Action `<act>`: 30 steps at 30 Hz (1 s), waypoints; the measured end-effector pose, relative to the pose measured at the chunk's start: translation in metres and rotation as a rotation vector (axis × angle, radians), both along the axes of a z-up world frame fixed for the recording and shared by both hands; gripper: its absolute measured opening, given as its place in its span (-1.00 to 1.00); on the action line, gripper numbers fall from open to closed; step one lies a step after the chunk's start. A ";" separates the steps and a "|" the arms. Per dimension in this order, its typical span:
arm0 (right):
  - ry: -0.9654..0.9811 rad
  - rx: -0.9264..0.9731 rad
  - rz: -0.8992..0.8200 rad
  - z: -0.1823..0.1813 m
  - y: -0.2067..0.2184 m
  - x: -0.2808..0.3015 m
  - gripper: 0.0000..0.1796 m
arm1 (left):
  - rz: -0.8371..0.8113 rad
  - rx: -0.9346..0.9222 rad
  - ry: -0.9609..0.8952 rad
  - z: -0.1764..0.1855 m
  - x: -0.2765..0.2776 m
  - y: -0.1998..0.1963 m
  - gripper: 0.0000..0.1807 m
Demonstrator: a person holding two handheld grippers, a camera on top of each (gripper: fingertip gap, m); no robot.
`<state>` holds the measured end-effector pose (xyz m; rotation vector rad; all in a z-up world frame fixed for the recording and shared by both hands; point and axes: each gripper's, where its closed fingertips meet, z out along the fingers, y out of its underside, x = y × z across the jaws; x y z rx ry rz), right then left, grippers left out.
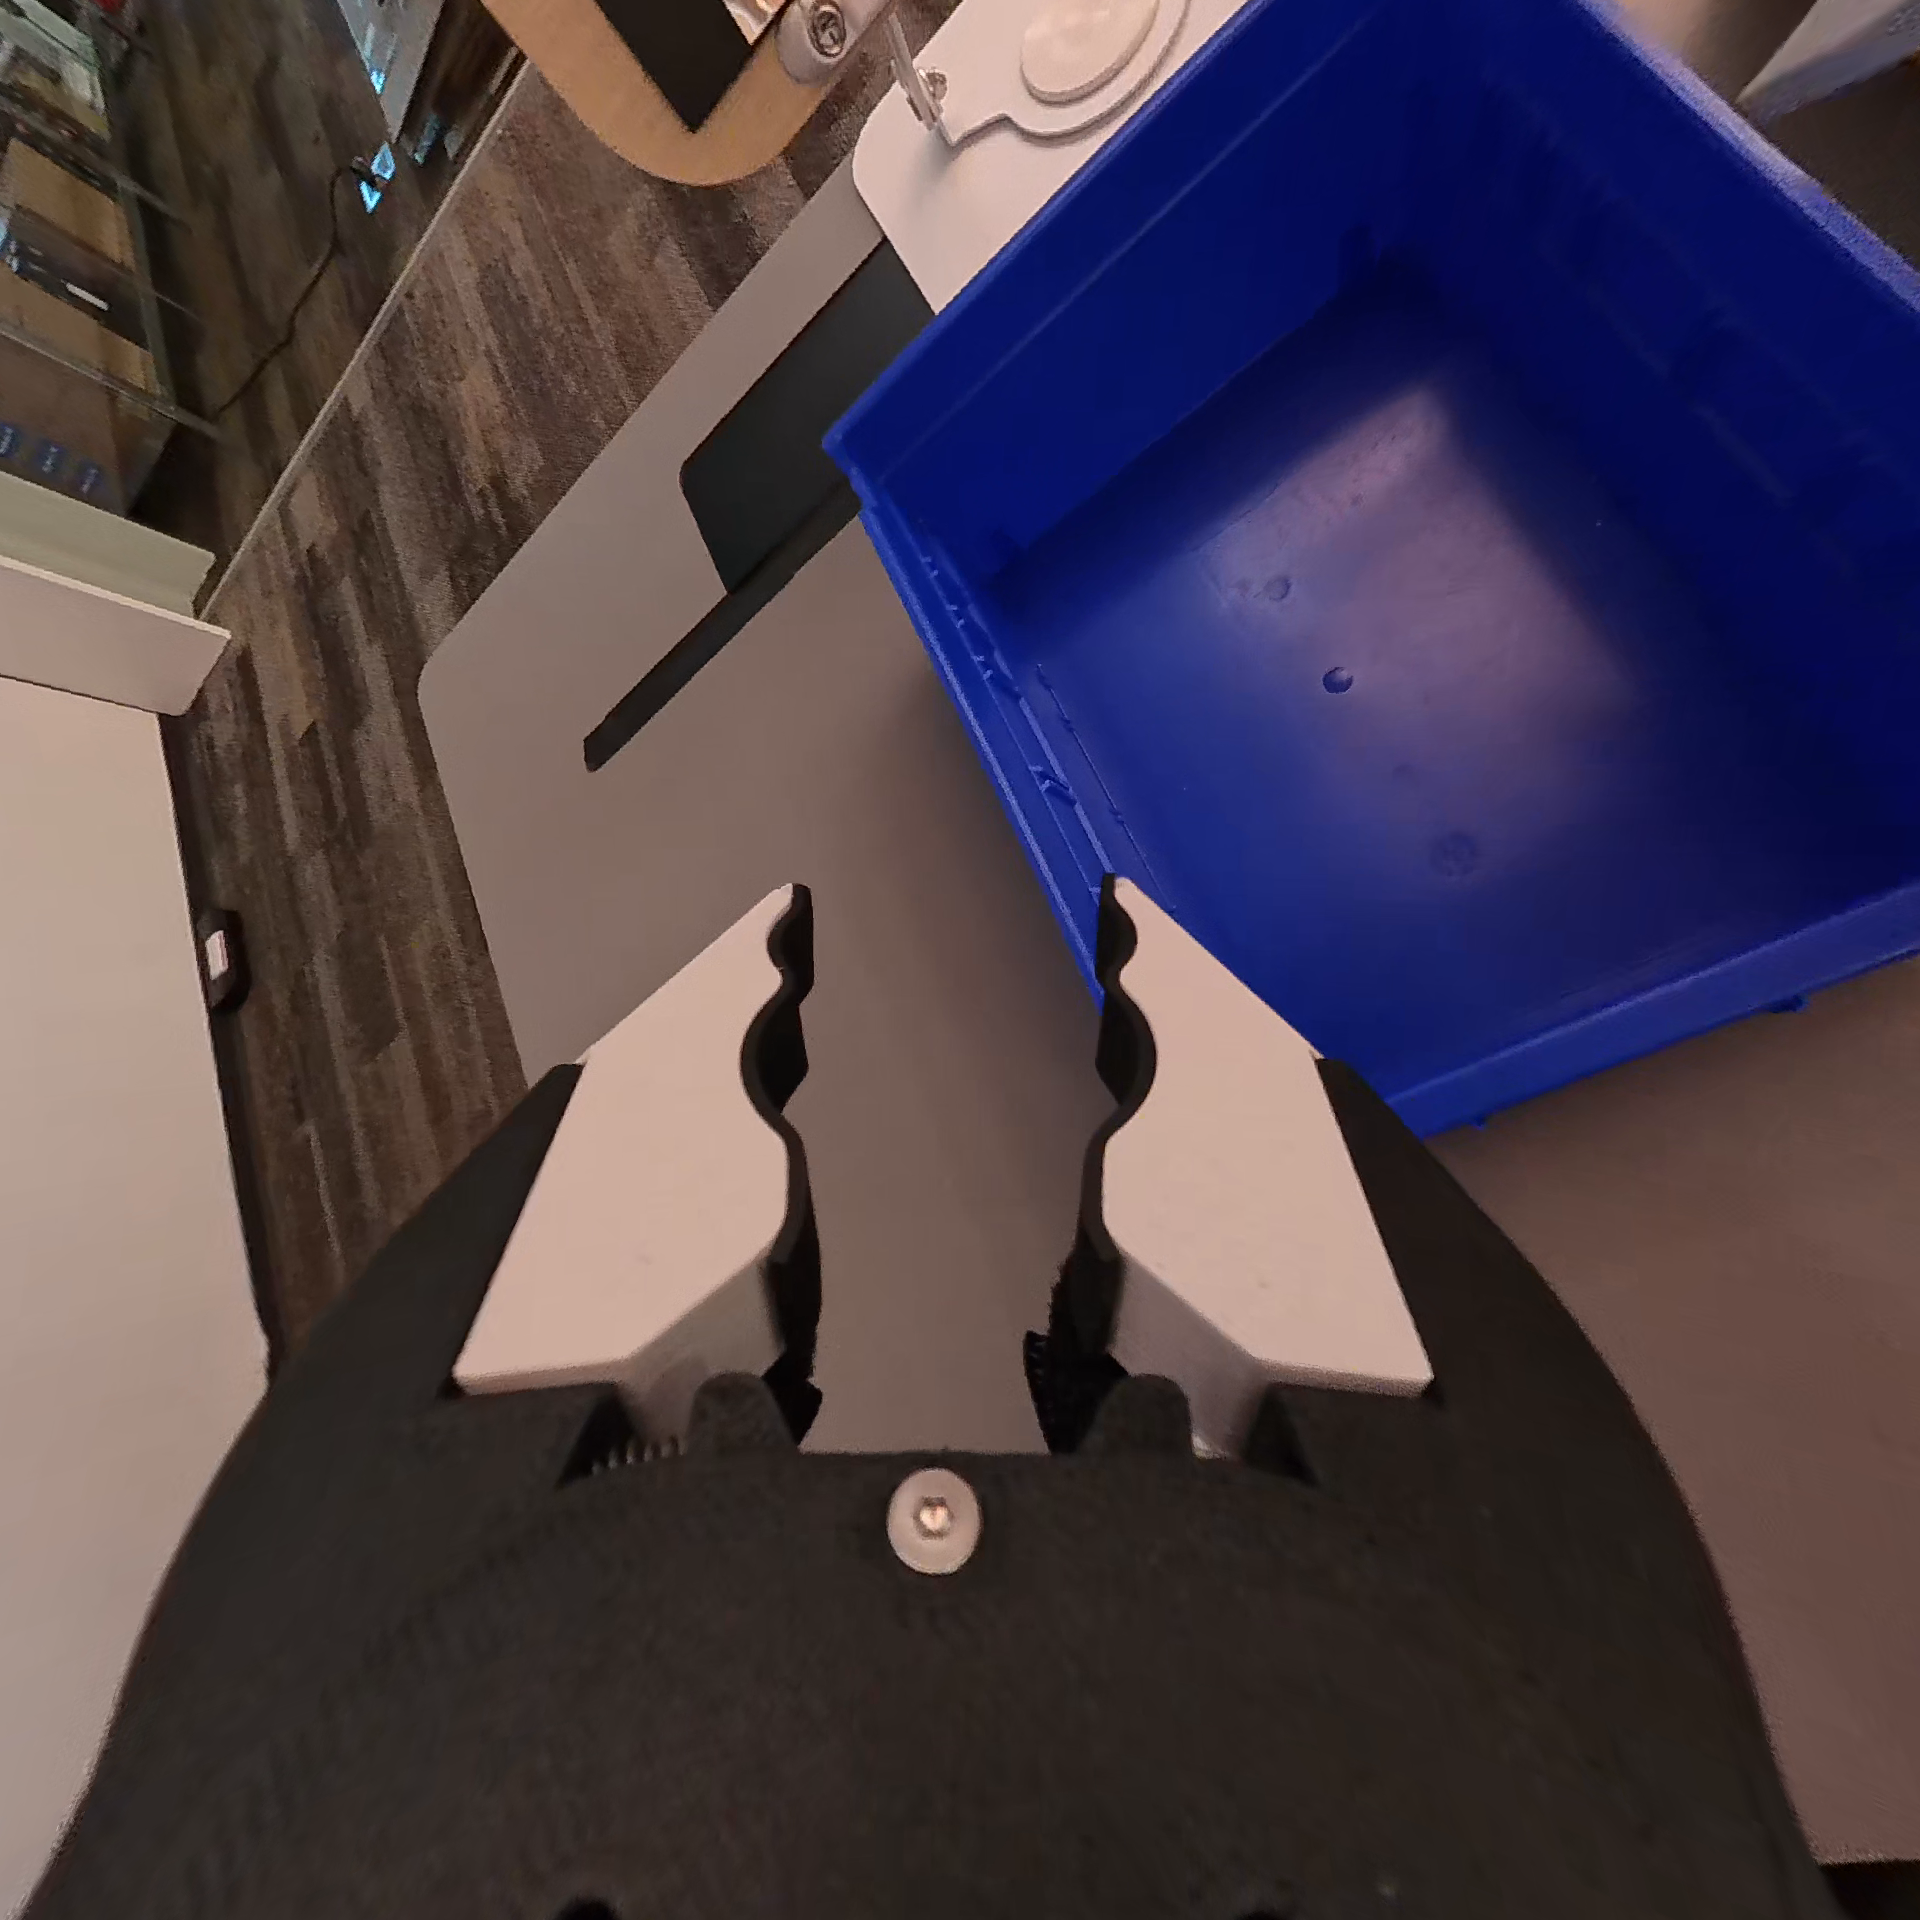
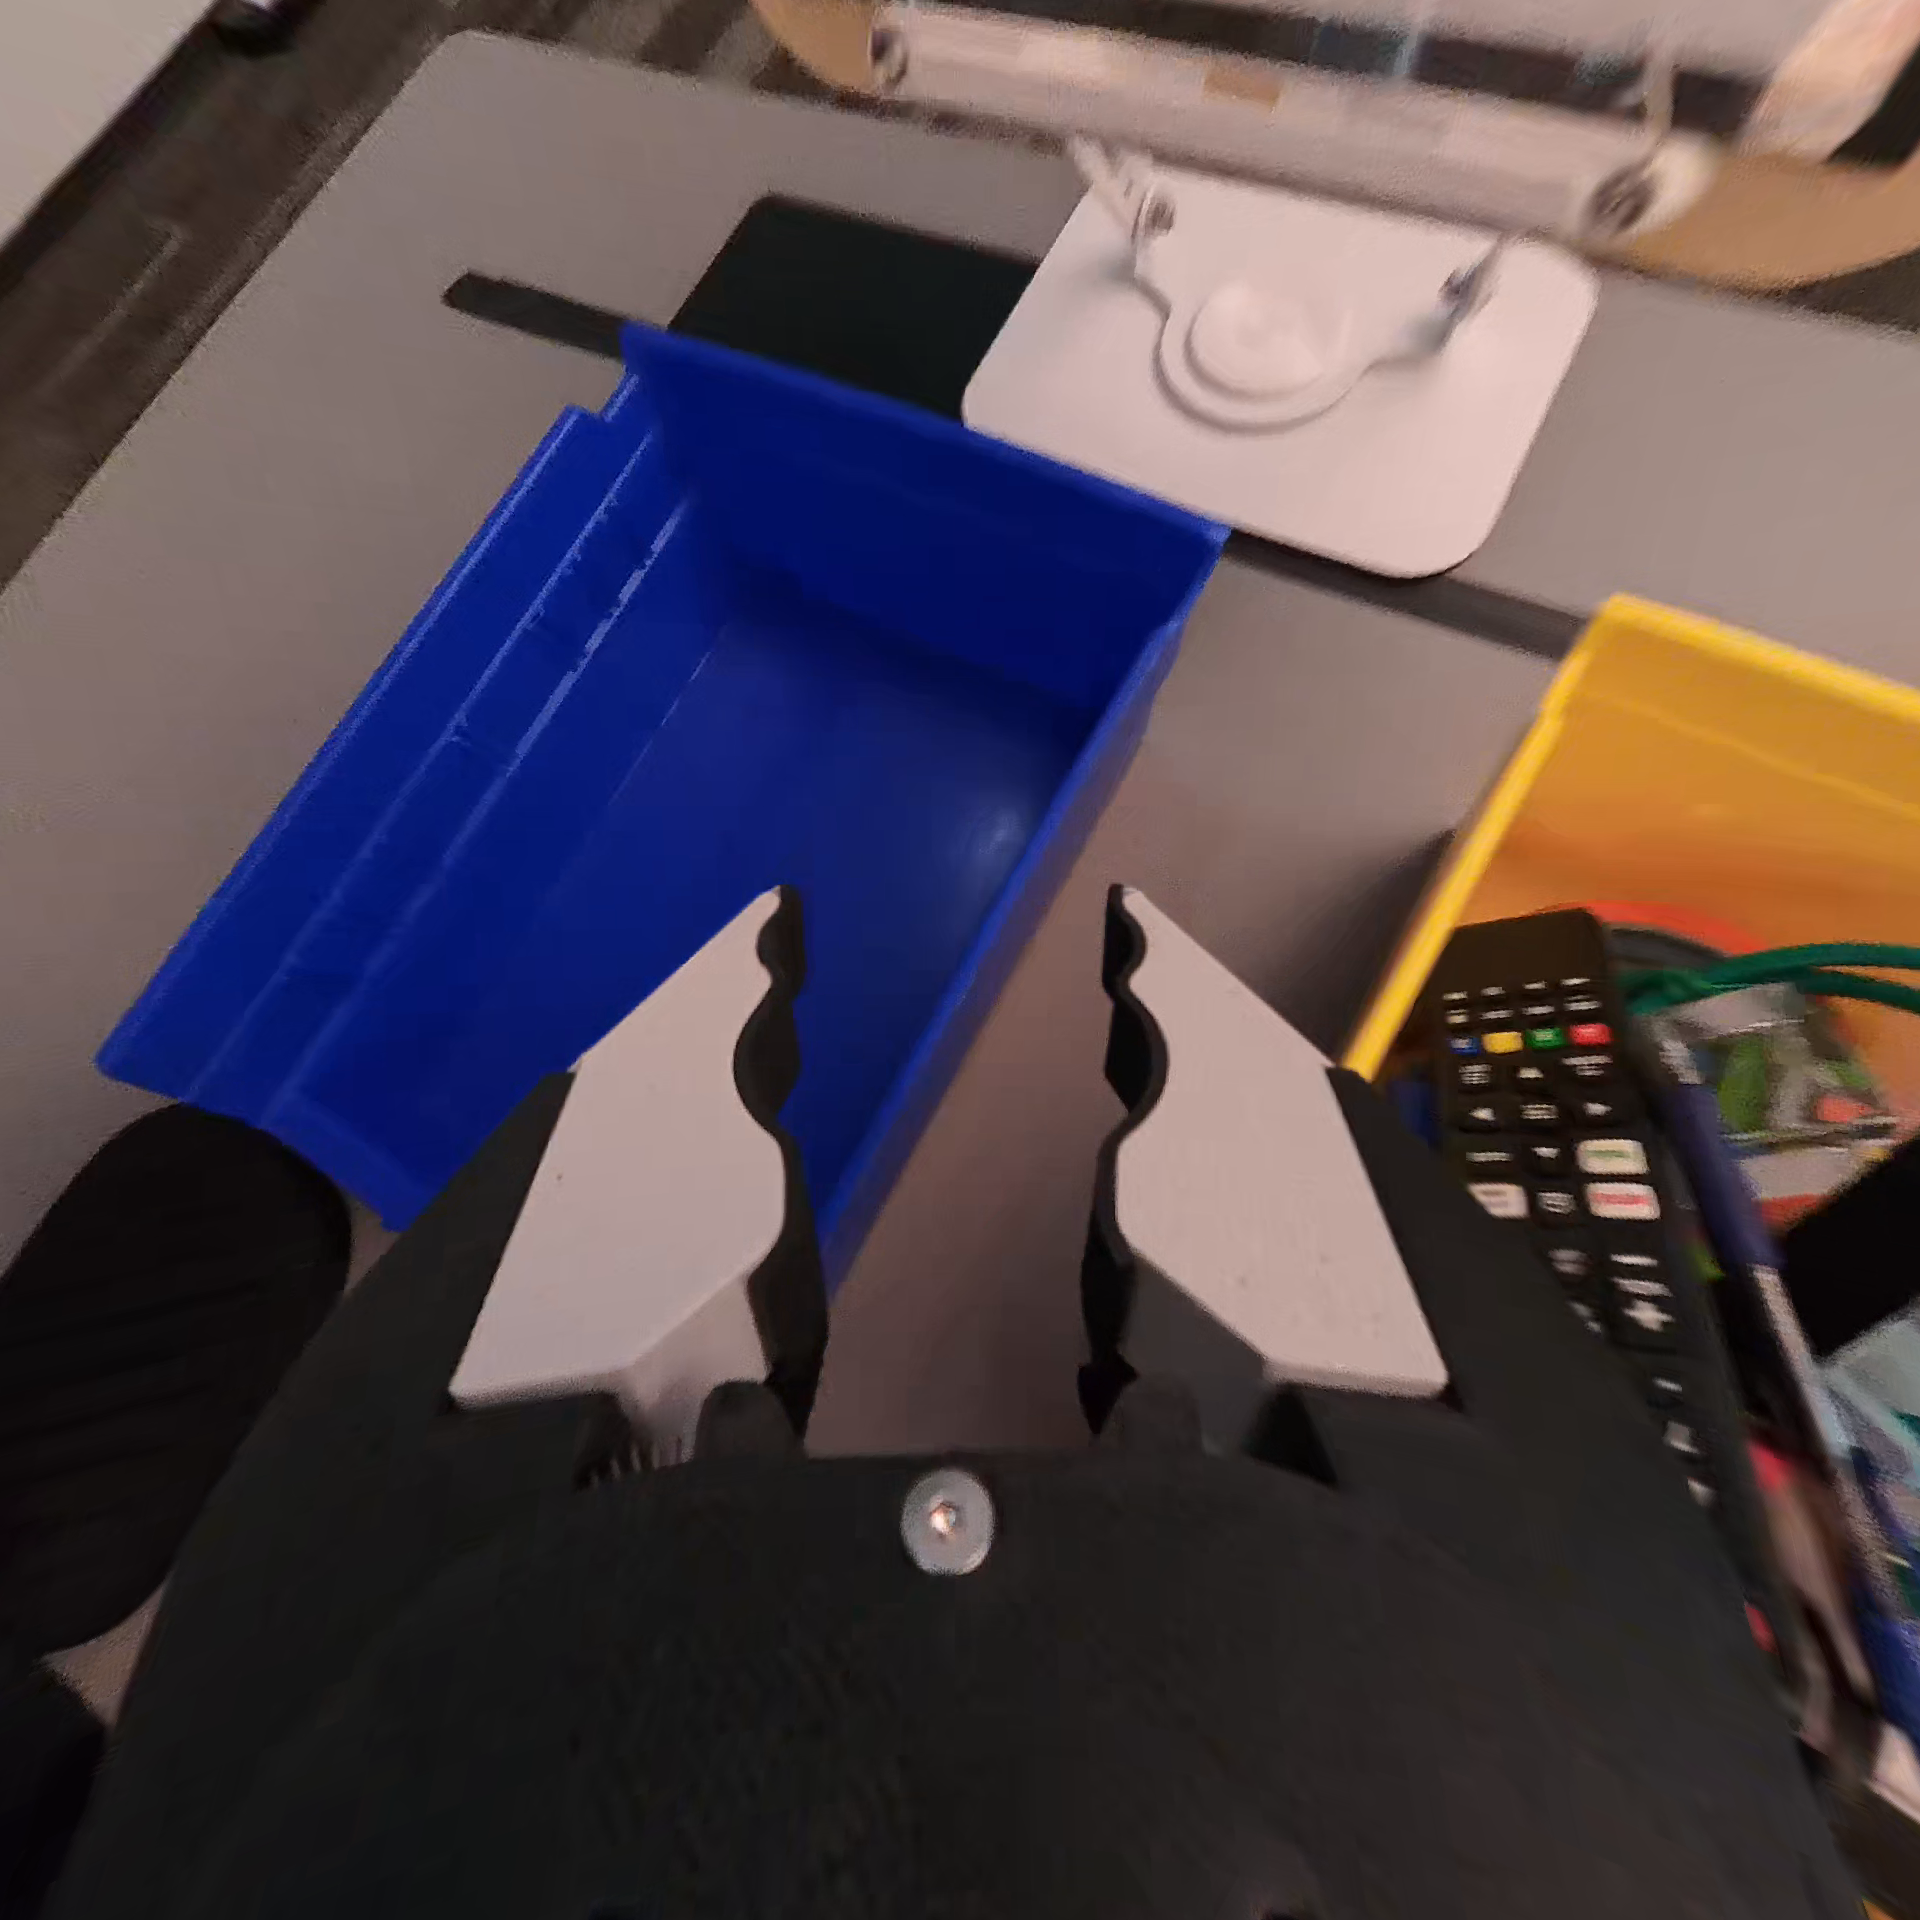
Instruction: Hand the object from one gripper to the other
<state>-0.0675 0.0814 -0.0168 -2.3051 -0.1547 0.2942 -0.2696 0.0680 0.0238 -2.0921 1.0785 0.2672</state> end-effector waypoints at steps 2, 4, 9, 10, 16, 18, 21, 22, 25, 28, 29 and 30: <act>0.013 -0.056 0.003 -0.013 0.000 -0.004 -0.34 | 0.001 0.008 0.006 0.000 0.001 0.001 -0.41; -0.013 -0.073 0.009 -0.020 0.000 -0.006 -0.33 | -0.004 0.008 0.004 0.000 0.003 0.002 -0.41; -0.034 -0.071 0.055 -0.016 -0.004 -0.012 -0.34 | 0.001 -0.025 0.003 -0.006 0.000 0.001 -0.41; -0.033 -0.055 0.069 -0.009 -0.007 -0.010 -0.35 | 0.002 -0.056 -0.002 -0.012 -0.001 0.001 -0.39; -0.010 0.116 -0.041 0.056 -0.037 0.063 -0.36 | 0.042 -0.258 -0.049 -0.053 -0.005 0.019 -0.32; 0.146 0.110 -0.069 0.064 -0.045 0.068 -0.35 | 0.055 -0.296 -0.060 -0.061 -0.005 0.022 -0.34; 0.247 0.069 0.009 0.056 -0.037 0.034 -0.35 | 0.065 -0.301 -0.063 -0.063 -0.006 0.024 -0.37; 0.182 0.026 0.016 0.041 -0.032 0.024 -0.35 | 0.062 -0.294 -0.057 -0.062 -0.006 0.024 -0.38; -0.020 -0.118 0.011 -0.012 -0.012 0.004 -0.32 | 0.050 -0.260 -0.050 -0.054 -0.005 0.020 -0.41; -0.103 -0.261 -0.020 -0.056 -0.001 0.000 -0.26 | 0.127 -0.116 0.007 -0.035 -0.015 0.028 -0.43; -0.113 -0.301 -0.024 -0.066 0.002 -0.002 -0.26 | 0.157 -0.053 0.035 -0.026 -0.019 0.032 -0.43; -0.120 -0.330 -0.021 -0.074 0.004 -0.004 -0.26 | 0.170 -0.005 0.054 -0.020 -0.020 0.033 -0.43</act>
